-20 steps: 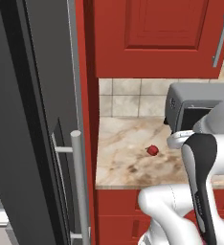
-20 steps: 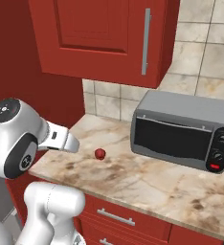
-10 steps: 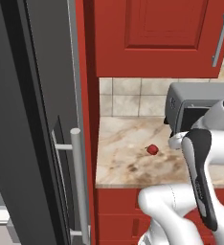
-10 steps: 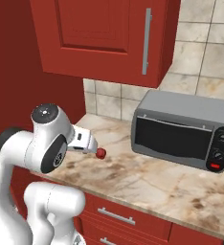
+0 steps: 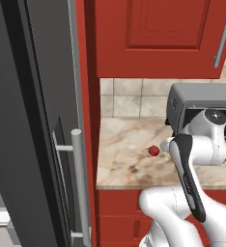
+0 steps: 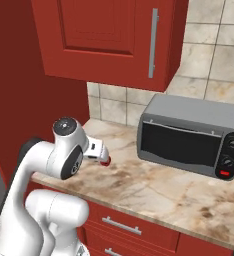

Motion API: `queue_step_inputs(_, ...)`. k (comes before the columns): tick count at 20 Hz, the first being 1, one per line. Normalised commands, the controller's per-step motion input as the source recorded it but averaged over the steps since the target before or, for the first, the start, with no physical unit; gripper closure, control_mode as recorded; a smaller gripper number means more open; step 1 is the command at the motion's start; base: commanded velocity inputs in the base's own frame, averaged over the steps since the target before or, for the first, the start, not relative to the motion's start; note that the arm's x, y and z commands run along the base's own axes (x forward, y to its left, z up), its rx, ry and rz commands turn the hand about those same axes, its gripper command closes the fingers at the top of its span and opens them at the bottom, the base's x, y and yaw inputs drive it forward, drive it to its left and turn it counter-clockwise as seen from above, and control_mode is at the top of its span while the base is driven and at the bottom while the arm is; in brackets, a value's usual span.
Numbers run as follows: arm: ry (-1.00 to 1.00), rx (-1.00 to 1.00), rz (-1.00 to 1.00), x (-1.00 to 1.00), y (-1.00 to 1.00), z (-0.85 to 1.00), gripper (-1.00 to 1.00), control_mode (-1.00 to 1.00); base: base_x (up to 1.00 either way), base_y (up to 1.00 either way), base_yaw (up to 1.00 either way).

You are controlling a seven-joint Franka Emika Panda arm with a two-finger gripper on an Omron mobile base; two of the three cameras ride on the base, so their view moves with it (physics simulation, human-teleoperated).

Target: Place the liquor on the top shelf of the fridge to keep it out of children's reach, and place the peach and bell pepper on lower shelves for easy access.

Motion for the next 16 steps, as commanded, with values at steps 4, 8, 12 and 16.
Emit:
queue_step_inputs(4, 0.04, 0.0, 0.0, 0.57, 0.0, -0.44, -1.0, -1.0, 0.0, 0.0, 0.0)
queue_step_inputs(8, 0.08, 0.0, 0.0, 0.57, 0.0, -0.27, -1.0, -1.0, 0.0, 0.0, 0.0)
queue_step_inputs(12, 0.09, 0.0, 0.0, 0.47, 0.0, -0.14, -1.0, -1.0, 0.0, 0.0, 0.0)
queue_step_inputs(16, 0.12, 0.0, 0.0, 0.42, 0.0, -0.07, -1.0, -1.0, 0.0, 0.0, 0.0)
